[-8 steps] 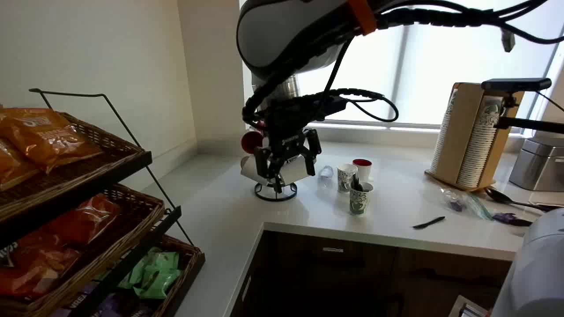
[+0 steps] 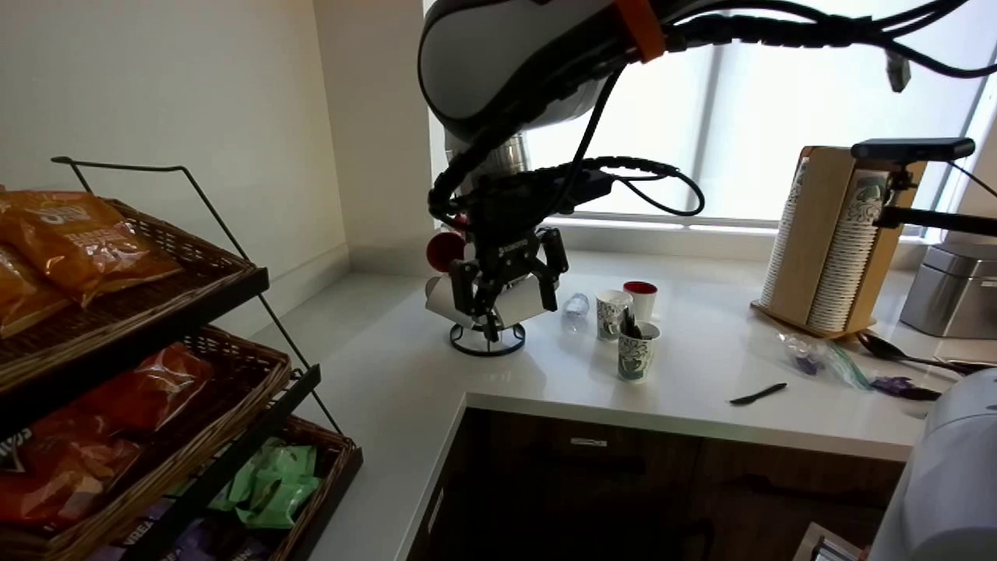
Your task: Take one spoon from the cup and place it on the table
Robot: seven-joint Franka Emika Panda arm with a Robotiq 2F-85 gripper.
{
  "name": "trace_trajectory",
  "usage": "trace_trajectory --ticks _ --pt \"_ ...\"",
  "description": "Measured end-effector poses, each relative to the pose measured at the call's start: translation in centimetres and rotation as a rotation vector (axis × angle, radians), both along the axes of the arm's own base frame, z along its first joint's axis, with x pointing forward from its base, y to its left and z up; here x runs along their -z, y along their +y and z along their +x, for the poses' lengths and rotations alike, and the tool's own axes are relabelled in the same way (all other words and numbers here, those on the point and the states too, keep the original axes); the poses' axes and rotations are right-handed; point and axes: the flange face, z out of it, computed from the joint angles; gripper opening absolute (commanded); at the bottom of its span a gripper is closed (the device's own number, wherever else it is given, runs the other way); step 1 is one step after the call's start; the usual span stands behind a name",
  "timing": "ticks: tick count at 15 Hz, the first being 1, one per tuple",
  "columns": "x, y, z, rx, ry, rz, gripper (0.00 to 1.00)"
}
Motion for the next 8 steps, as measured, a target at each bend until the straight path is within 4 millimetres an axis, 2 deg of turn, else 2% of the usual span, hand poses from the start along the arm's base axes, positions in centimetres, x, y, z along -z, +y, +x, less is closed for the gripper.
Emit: trace_trajectory --ticks 2,4,8 --pt "0.0 -0.4 0.1 0.008 -0.001 0.003 1.00" --pt "-0.1 -1.9 0.5 0.034 -0.010 0.001 1.00" --pt "-0.9 -7.7 1.6 0.121 -0.046 0.036 1.00"
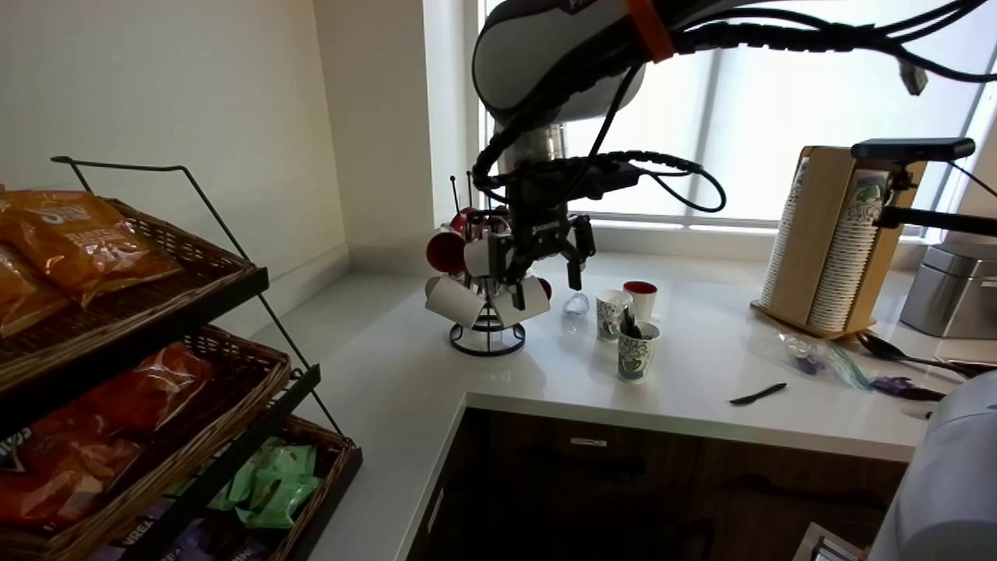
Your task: Take one spoon from the cup and place it on the table
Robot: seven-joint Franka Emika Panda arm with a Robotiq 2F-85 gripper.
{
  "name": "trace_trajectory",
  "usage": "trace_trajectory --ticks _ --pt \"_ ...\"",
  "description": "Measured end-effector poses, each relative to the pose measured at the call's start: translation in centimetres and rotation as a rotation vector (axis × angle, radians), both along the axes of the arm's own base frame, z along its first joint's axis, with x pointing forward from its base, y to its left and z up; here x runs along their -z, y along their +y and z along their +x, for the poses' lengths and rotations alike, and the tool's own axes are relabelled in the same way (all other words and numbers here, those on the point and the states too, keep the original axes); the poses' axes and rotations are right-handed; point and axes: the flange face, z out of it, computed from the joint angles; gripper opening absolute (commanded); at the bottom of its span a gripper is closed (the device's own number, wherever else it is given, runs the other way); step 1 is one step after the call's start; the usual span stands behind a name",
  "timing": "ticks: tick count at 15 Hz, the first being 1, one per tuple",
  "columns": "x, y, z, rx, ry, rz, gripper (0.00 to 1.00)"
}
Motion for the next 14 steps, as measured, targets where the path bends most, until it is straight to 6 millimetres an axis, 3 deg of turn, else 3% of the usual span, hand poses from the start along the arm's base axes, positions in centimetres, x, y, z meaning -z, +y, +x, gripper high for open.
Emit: trace_trajectory --ticks 6,10,14 --pt "-1.3 -8.5 0.8 0.077 -0.134 -0.033 1.00" --pt "-0.7 -10.7 0.2 0.065 -0.239 -0.124 1.00" --pt "1.6 -11.9 -2.0 0.119 -0.350 -0.150 1.00"
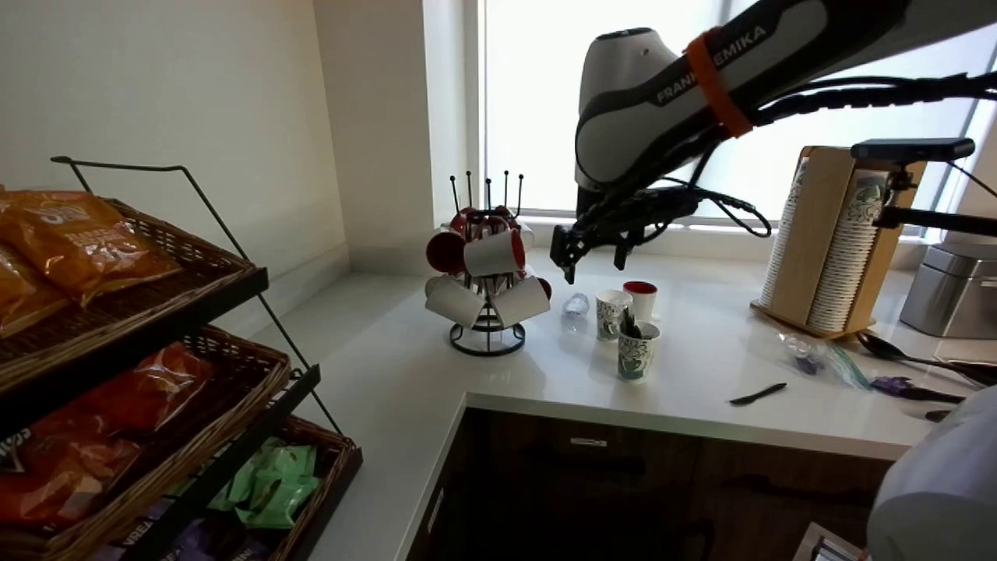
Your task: Take one spoon from the cup and place it on the table
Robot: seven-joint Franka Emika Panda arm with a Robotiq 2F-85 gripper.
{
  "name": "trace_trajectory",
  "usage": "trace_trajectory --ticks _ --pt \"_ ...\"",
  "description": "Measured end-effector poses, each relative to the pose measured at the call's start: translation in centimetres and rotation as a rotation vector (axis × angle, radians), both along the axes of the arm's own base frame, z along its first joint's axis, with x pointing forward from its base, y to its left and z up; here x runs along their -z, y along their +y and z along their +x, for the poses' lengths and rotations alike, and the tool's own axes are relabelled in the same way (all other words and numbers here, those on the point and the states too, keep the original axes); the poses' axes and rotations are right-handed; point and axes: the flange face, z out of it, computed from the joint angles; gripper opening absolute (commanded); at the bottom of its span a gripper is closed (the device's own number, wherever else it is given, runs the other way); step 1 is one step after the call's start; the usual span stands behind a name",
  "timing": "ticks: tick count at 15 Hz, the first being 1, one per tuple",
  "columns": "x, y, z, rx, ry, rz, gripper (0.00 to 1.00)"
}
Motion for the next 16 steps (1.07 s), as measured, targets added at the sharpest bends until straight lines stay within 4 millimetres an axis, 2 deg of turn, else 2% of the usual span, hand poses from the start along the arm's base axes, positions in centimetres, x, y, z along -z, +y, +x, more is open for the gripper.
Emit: trace_trajectory --ticks 3,6,7,16 --pt "1.8 -2.6 -2.2 0.080 -0.073 -0.033 1.00" --pt "2.5 -6.2 -4.2 0.163 -0.102 -0.070 1.00" --pt "2.6 -6.8 -4.5 0.175 -0.101 -0.073 1.00" --pt "2.7 -7.1 -4.3 0.191 -0.136 -0.070 1.00"
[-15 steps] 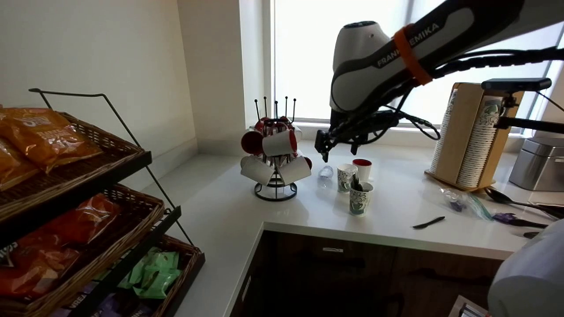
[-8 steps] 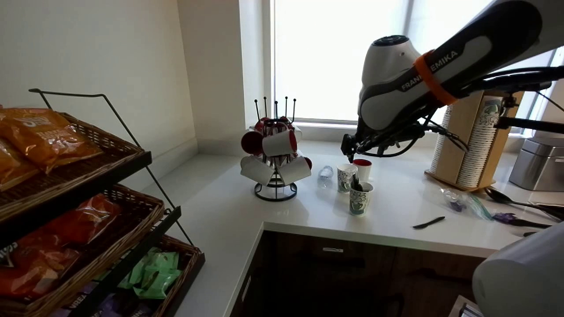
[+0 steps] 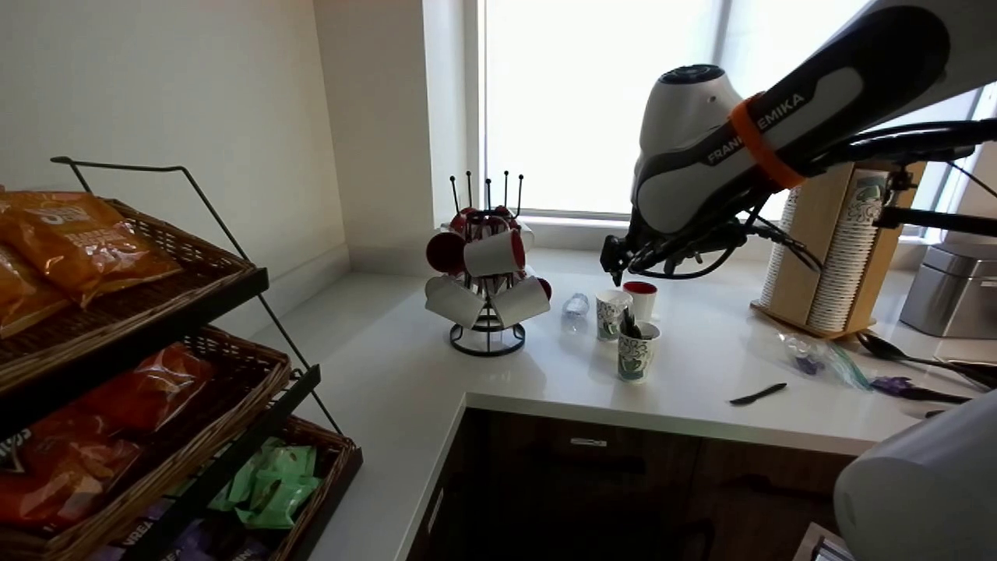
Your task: Take one spoon from the cup and place it on the table
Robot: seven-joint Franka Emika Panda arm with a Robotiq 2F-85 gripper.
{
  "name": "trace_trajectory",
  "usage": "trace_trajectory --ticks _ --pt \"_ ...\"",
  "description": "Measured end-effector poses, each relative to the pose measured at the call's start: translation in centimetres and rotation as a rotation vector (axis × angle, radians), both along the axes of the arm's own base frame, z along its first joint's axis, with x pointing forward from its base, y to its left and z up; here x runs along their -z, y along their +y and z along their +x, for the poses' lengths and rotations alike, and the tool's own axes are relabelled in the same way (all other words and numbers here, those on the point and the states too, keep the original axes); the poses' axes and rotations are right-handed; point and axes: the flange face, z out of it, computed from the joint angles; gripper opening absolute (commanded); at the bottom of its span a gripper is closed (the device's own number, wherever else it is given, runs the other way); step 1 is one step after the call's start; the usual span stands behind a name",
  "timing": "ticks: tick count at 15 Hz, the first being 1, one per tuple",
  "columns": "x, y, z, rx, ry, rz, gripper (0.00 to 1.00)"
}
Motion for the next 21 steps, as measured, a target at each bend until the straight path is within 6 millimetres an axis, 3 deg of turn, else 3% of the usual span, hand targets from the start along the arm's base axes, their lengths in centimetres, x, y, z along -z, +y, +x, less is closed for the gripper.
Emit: trace_trajectory --ticks 4,13,21 --pt "1.3 -1.6 -0.4 0.021 -0.022 0.010 1.00" --pt "6.2 -3.5 -2.9 -0.051 -0.023 0.028 1.00" --pt "8.9 -6.0 -3.2 -0.064 -0.067 0.024 1.00"
